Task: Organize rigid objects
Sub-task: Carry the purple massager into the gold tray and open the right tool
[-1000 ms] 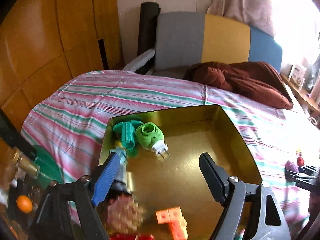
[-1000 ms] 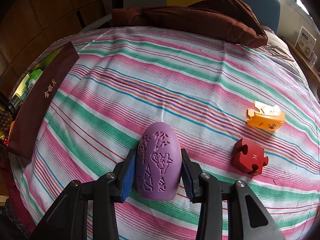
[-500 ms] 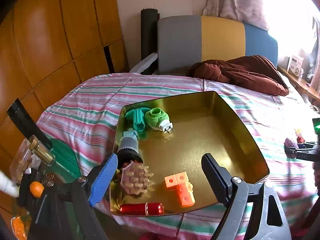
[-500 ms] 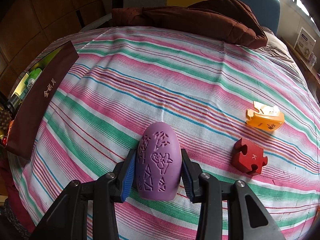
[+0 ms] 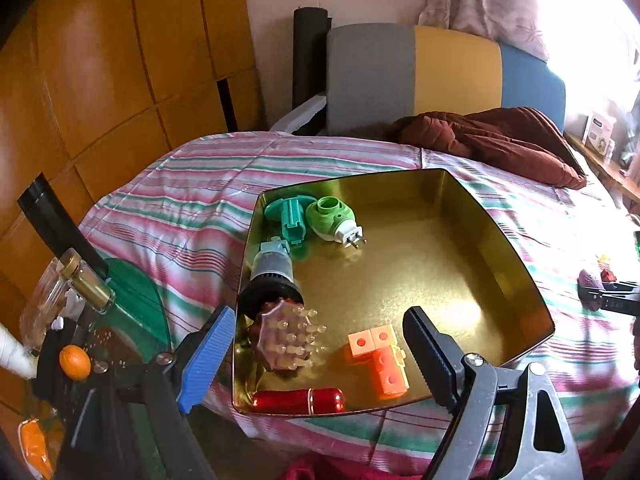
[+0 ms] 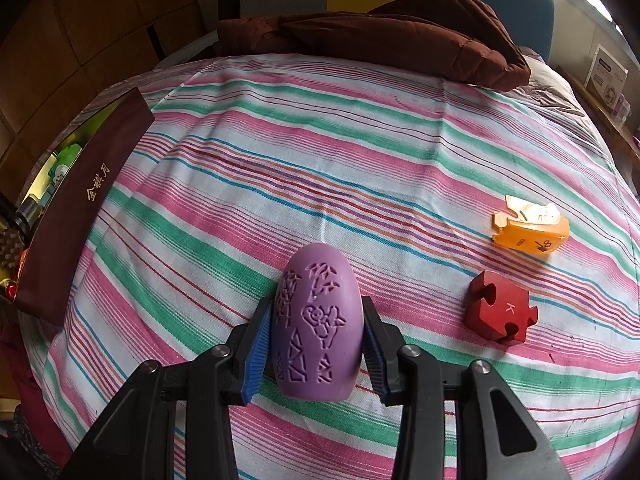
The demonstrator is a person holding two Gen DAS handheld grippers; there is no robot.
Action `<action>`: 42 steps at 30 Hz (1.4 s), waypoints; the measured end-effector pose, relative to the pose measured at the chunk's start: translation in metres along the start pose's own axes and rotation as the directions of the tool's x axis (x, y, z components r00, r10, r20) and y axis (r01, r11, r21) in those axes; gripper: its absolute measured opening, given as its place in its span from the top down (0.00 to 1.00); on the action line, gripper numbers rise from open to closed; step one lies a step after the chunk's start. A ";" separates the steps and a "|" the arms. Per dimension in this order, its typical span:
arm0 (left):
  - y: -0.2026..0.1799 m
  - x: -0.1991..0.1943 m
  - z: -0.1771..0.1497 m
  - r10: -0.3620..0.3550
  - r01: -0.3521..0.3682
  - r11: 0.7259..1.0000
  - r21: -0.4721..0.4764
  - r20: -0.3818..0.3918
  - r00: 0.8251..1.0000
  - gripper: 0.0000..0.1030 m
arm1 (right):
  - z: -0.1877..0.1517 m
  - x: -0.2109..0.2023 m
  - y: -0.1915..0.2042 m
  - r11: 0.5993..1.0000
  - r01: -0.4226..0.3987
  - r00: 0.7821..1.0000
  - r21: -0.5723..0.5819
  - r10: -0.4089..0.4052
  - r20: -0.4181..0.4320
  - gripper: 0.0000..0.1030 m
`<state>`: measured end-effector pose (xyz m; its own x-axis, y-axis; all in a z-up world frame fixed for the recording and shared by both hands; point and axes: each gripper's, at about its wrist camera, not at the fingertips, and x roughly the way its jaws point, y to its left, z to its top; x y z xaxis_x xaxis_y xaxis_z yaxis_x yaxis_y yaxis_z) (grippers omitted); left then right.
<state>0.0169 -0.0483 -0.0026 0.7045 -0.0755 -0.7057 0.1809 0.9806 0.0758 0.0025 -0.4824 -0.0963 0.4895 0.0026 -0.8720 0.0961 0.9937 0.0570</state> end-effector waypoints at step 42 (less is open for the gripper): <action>0.050 0.008 -0.019 0.029 -0.031 0.994 -0.107 -0.018 0.999 0.16 | 0.041 -0.051 0.106 0.994 -0.063 0.998 0.092 0.060 0.032 0.60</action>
<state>0.0186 0.0035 -0.0184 0.6972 -0.0440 -0.7156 0.0851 0.9961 0.0217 0.0235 -0.3822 -0.0258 0.5220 0.0586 -0.8509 0.1448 0.9771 0.1561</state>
